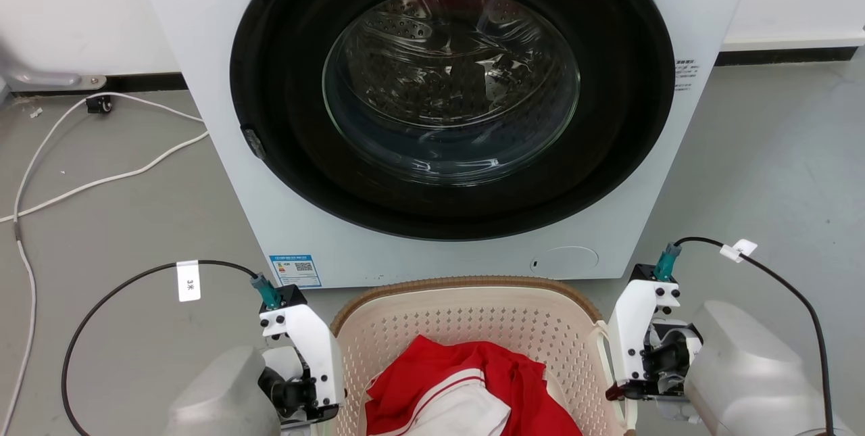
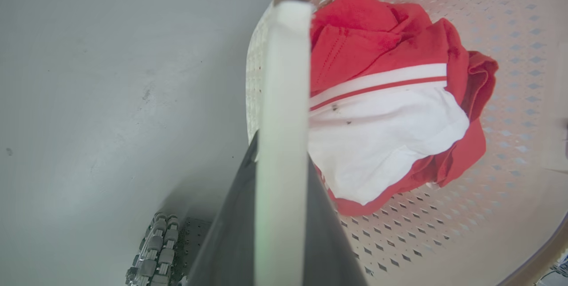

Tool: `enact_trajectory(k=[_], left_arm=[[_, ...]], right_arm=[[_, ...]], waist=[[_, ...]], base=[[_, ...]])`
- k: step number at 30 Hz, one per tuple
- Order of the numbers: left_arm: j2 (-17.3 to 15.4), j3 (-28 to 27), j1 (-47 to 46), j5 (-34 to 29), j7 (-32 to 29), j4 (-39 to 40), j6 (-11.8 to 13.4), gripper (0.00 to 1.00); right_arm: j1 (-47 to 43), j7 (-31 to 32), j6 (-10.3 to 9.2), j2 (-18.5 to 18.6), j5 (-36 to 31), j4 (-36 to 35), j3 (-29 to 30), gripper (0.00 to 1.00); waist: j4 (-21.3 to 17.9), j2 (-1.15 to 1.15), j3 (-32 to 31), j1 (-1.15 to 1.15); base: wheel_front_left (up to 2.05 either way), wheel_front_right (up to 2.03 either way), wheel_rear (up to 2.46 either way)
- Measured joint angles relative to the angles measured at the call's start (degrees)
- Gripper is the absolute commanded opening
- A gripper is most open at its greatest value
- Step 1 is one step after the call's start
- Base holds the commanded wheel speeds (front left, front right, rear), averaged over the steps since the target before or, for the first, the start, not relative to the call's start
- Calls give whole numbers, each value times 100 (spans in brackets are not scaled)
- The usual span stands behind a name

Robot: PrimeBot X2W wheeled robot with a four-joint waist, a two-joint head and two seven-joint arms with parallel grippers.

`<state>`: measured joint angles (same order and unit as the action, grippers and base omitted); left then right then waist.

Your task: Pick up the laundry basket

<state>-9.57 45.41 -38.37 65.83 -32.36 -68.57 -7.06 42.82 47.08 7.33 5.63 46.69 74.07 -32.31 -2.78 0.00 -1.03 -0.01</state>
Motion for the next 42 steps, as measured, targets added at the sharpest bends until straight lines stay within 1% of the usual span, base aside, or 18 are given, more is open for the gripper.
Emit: enact_trajectory(k=[20, 42], left_arm=[[-32, 156, 26, 160, 78, -2, 0, 0], [-52, 293, 26, 345, 172, -19, 0, 0]], right_arm=[[-55, 35, 0, -93, -502, 0, 563, 0], [-57, 121, 0, -165, -960, 0, 1046, 0]], waist=[[23, 0, 19, 0], [24, 0, 31, 1]], base=[[0, 0, 0], [0, 0, 0]])
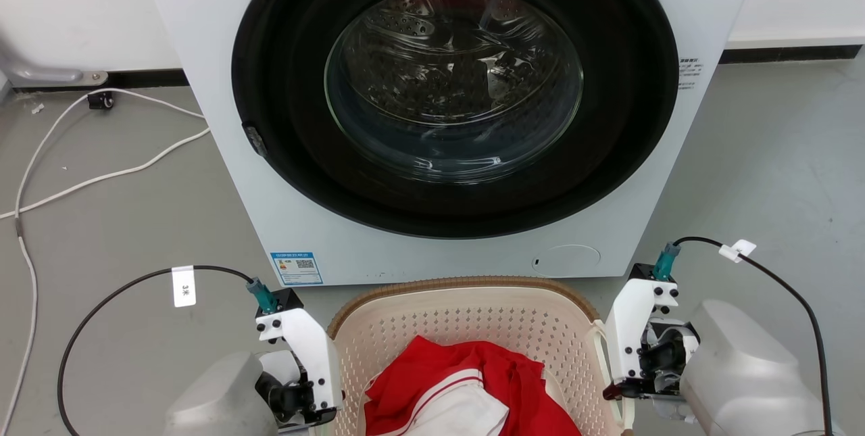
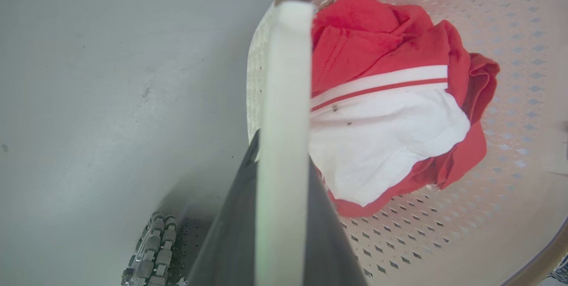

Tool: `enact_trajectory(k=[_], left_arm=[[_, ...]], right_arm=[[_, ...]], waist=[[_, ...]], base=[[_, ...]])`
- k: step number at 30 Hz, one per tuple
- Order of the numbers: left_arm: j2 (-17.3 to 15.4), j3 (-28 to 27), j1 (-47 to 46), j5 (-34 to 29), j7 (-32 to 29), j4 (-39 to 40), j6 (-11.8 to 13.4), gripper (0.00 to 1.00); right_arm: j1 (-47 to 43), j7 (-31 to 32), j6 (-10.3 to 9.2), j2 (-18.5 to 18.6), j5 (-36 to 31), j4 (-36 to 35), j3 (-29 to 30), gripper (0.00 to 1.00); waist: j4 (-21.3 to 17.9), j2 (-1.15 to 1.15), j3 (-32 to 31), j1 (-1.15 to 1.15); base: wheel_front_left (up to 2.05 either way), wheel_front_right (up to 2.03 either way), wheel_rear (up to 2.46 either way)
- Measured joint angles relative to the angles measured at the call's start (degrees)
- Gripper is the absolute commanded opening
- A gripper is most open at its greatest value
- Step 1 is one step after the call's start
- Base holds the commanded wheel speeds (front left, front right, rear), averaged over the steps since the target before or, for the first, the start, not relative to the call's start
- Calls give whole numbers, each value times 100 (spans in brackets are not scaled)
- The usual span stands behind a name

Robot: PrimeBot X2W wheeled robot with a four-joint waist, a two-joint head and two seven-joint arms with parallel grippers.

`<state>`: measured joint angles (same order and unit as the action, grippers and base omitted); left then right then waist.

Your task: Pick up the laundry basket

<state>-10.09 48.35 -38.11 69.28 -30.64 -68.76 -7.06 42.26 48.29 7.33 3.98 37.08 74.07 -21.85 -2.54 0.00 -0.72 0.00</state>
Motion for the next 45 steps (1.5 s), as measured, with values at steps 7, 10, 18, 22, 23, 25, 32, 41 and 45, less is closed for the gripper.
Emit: enact_trajectory(k=[7, 10, 18, 22, 23, 25, 32, 41, 45], left_arm=[[-5, 34, 0, 53, 7, -3, 0, 0], [-4, 49, 0, 73, 14, -4, 0, 0], [3, 96, 0, 129, 32, -22, 0, 0], [5, 118, 0, 151, 45, -24, 0, 0], [7, 124, 0, 155, 52, -24, 0, 0], [5, 134, 0, 160, 58, -24, 0, 0], [0, 172, -1, 208, 66, -24, 0, 0], [-8, 216, -1, 270, 83, -29, 0, 0], [-13, 242, -1, 309, 98, -31, 0, 0]], right_arm=[[5, 44, 0, -13, -116, 0, 126, 0], [5, 60, 0, -18, -157, -1, 179, 0], [5, 101, 0, -24, -279, -1, 309, 0], [5, 114, 0, -25, -296, -1, 327, 0], [5, 114, 0, -25, -296, -1, 327, 0], [5, 114, 0, -25, -296, -1, 325, 0], [5, 115, 0, -25, -277, -1, 310, 0], [3, 115, 0, -24, -237, -1, 296, 0], [1, 118, 0, -24, -216, -1, 290, 0]], waist=[[-6, 0, 14, 0], [-6, 0, 13, 0], [-17, 0, 14, 0], [-21, 0, 16, 0], [-20, 0, 17, 0], [-18, 0, 15, 0], [-10, 0, 11, 0], [6, 0, 6, 0], [3, 0, 1, 0]], base=[[0, 0, 0], [0, 0, 0], [0, 0, 0], [0, 0, 0], [0, 0, 0], [0, 0, 0], [0, 0, 0], [0, 0, 0], [0, 0, 0]])
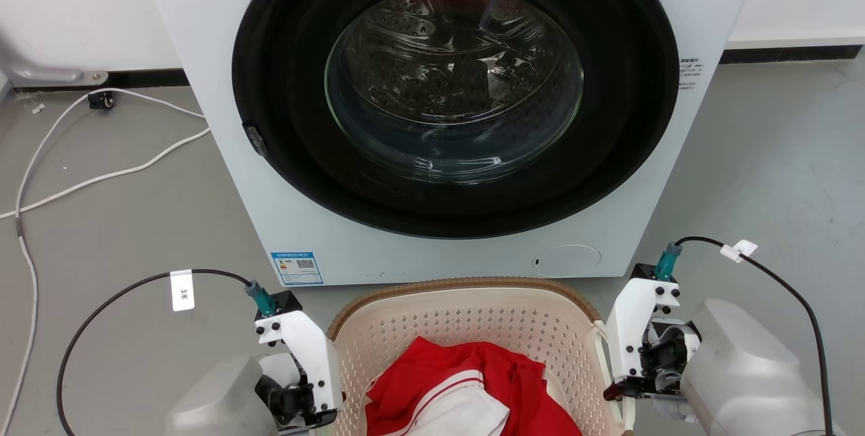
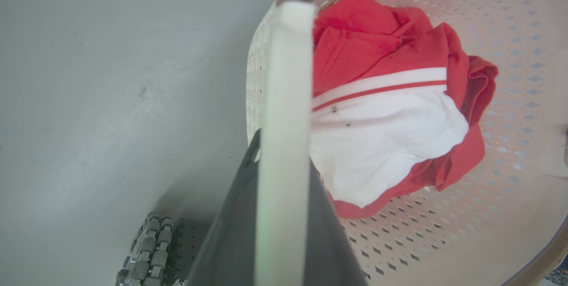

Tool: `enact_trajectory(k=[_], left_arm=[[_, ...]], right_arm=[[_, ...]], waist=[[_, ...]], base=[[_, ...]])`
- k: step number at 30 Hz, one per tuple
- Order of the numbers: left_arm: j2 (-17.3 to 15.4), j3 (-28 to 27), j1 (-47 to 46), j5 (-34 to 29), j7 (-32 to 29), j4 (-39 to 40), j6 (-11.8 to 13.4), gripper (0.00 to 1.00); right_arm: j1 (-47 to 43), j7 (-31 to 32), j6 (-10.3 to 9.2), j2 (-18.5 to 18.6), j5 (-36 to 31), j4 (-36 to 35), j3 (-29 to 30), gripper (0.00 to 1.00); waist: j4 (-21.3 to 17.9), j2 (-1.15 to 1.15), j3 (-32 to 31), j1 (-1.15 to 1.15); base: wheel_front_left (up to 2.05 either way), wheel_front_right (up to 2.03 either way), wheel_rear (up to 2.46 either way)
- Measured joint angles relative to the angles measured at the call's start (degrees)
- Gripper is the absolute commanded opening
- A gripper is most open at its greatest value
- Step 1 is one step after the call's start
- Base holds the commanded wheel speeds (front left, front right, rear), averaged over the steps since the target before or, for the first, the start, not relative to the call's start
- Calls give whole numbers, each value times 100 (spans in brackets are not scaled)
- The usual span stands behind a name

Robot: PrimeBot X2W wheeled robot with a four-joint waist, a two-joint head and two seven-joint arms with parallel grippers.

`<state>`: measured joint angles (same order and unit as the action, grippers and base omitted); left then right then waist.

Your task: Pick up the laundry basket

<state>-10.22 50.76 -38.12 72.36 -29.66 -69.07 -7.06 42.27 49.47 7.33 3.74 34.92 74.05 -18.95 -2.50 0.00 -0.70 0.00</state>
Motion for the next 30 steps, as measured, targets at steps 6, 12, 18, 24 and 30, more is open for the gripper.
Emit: enact_trajectory(k=[6, 12, 18, 24, 30], left_arm=[[-7, 24, 1, 43, 11, 1, 0, 0], [-11, 55, 1, 62, 11, 1, 0, 0], [-16, 93, 1, 104, 13, -1, 0, 0], [-21, 113, 1, 144, 18, -2, 0, 0], [-21, 141, 1, 162, 29, -10, 0, 0]], right_arm=[[-1, 0, 0, 0, 32, 0, -23, 0], [-2, 0, 0, 0, 33, 0, -29, 0], [-9, 8, 0, 0, 41, 0, -27, 0], [-13, 8, 0, 0, 51, 0, -33, 0], [-14, 24, 0, 1, 75, 0, -38, 0]], waist=[[0, 0, 0, 0], [-2, 0, -1, 0], [-3, 0, -3, 0], [-5, 0, 0, 0], [-5, 0, 5, 0]], base=[[0, 0, 0], [0, 0, 0], [0, 0, 0], [0, 0, 0], [0, 0, 0]])
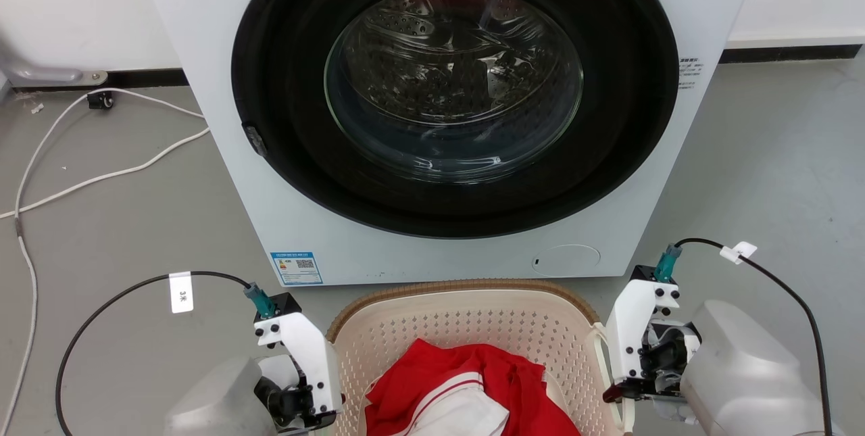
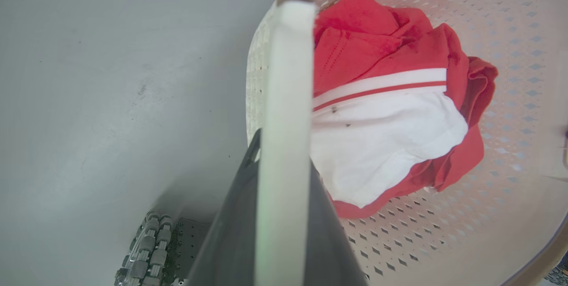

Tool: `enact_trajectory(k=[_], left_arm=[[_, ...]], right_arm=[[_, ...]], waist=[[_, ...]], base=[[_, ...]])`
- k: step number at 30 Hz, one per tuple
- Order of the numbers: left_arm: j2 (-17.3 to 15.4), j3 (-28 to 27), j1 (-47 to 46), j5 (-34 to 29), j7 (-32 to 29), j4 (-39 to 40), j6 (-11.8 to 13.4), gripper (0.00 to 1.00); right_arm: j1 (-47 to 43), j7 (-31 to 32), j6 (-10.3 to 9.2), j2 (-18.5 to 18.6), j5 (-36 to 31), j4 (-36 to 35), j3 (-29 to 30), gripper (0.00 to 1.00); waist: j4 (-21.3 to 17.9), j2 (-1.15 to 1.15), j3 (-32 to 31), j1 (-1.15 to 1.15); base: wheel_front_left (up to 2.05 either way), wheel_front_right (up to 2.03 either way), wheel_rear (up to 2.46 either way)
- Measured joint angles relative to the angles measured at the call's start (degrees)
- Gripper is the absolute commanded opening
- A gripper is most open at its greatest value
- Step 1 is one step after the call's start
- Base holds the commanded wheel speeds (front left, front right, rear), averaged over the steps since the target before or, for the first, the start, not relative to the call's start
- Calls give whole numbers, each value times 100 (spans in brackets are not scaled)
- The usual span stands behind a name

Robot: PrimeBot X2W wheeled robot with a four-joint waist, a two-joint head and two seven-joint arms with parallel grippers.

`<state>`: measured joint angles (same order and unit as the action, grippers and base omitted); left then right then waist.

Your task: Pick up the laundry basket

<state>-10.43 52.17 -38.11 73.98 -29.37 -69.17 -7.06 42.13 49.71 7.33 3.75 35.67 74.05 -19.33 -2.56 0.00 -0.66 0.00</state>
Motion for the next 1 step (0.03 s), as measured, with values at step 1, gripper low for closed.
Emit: enact_trajectory(k=[1], left_arm=[[0, 7, 0, 5, 0, -1, 0, 0]], right_arm=[[-1, 1, 0, 0, 0, 0, 1, 0]], waist=[[1, 0, 0, 0]], base=[[0, 0, 0]])
